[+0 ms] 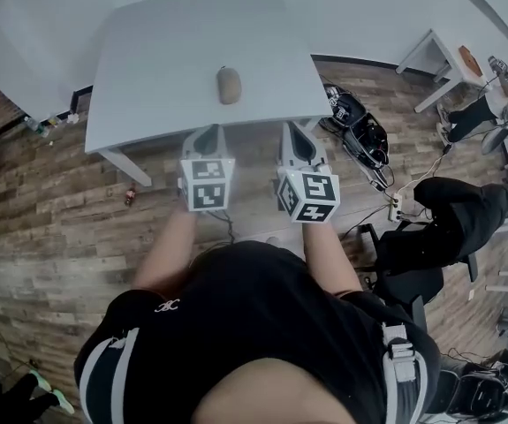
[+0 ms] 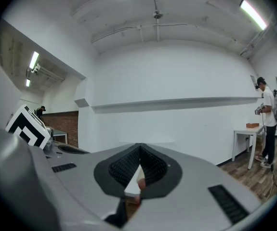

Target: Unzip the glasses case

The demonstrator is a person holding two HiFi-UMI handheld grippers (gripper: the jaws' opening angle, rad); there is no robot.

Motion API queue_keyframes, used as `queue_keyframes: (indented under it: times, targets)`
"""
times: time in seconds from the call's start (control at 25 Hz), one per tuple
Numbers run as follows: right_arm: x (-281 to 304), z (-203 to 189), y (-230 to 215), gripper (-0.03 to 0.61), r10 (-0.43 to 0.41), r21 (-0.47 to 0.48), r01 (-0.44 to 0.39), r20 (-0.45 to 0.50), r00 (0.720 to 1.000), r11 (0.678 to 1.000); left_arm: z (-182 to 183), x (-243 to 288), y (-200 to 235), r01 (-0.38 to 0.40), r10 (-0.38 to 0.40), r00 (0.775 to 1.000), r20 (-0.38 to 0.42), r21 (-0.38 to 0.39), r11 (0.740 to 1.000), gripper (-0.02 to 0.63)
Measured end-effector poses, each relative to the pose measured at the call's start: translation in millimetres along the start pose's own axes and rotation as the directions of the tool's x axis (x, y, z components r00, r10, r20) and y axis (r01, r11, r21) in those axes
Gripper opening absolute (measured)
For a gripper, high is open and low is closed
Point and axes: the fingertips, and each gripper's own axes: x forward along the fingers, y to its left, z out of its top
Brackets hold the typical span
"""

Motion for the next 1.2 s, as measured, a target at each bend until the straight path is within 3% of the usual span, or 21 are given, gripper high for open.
queue_keyframes:
  times: [0.36, 0.6, 0.88, 1.2]
  targets:
    - [28, 7, 62, 0.006, 0.023, -0.054, -0.022, 0.021, 1.000, 0.998, -20, -29, 67, -0.026, 0.026, 1.000, 0.016, -0.046, 0.999, -0.011]
    - [45, 8, 70, 0.006, 0.026, -0.024, -0.026, 0.008, 1.000, 0.999, -36, -37, 95, -0.038, 0.037, 0.999, -0.004, -0.088, 0.995, -0.011]
    - [76, -6, 53, 0.006, 0.032, 0.002, -0.032, 0.004, 0.999, 0.999, -45, -10, 94, -0.034, 0.033, 0.999, -0.030, -0.042, 0.999, -0.011]
    - [158, -12, -20, 0.006, 0.049, 0.093, -0.049, 0.001, 0.999, 0.994, -17, 80, 83, -0.041, 0.042, 0.997, -0.060, 0.023, 0.999, -0.011]
